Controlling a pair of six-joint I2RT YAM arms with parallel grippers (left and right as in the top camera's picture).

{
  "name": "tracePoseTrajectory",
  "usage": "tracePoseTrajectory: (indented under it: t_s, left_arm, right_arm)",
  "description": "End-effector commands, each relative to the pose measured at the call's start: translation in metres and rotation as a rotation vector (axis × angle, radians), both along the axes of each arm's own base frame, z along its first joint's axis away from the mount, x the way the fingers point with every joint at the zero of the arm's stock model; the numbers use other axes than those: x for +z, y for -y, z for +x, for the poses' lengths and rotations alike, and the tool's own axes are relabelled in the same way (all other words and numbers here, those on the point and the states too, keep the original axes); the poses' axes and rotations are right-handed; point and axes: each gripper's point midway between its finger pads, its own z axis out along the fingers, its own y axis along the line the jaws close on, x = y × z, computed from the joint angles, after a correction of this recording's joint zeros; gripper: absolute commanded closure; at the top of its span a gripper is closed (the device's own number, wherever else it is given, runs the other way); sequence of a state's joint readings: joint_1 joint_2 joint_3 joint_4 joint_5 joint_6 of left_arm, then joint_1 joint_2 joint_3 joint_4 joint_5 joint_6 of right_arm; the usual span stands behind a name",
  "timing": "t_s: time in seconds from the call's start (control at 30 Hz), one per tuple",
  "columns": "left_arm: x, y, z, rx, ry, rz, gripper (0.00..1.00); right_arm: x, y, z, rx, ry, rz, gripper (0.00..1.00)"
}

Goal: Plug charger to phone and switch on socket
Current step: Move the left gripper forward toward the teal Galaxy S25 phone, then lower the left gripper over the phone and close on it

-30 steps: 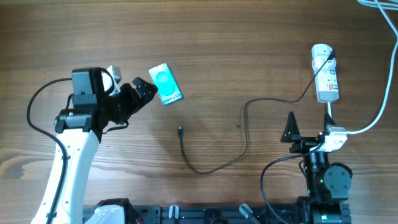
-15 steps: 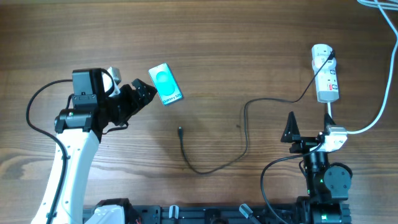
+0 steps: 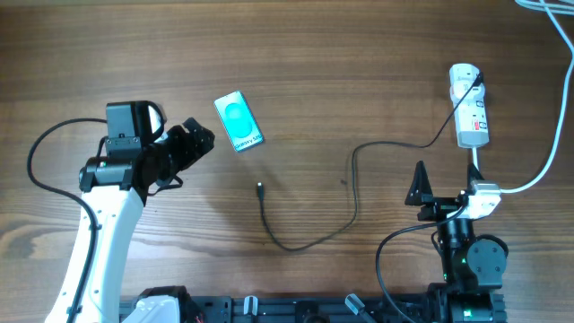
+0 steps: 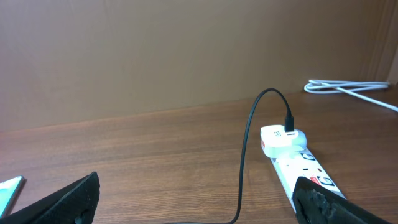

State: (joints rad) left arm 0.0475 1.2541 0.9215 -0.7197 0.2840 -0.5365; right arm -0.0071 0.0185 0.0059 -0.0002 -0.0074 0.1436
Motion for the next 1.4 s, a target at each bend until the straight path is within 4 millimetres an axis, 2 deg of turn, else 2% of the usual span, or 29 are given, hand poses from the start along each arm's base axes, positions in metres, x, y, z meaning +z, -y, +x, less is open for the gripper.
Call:
tracePoseTrajectory:
  t_s: [0.0,0.27,0.6,0.7,1.07,1.13,1.23,1.27,1.37]
  left_arm:
    - [-0.004,-0.018,-0.001,0.044,-0.016,0.101,0.07]
    - [-0.006,-0.020,-0.005,0.049,-0.036,0.112,0.12]
    - [-0.009,-0.019,-0.010,0.048,-0.059,0.112,0.10]
    - [-0.009,-0.019,-0.010,0.048,-0.062,0.112,0.16]
    - [-0.008,-0.018,-0.010,0.045,-0.062,0.107,0.22]
    - [-0.005,-0.018,-0.010,0.044,-0.082,0.107,0.23]
    - [0.010,-0.012,-0.005,0.017,-0.146,0.106,0.21]
    - [0.018,-0.007,0.000,-0.004,-0.159,0.112,0.20]
    - [0.040,0.011,0.027,-0.070,-0.178,0.149,0.08]
  right_arm:
    - [0.001,-0.003,0.000,0.017,0.005,-0.010,0.00]
    - [0.001,-0.003,0.000,0.017,0.005,-0.010,0.00]
    - [0.001,-0.003,0.000,0.017,0.005,-0.010,0.00]
    - [0.001,-0.003,0.000,0.017,0.005,-0.010,0.00]
    - [0.001,-0.003,0.000,0.017,0.005,-0.010,0.00]
    - [0.001,-0.003,0.000,0.017,0.005,-0.010,0.00]
    - [0.001,-0.003,0.000,0.017,0.005,-0.010,0.00]
    - [0.001,-0.003,0.000,0.017,0.005,-0.010,0.00]
    - [0.001,-0.003,0.000,0.017,0.005,-0.010,0.00]
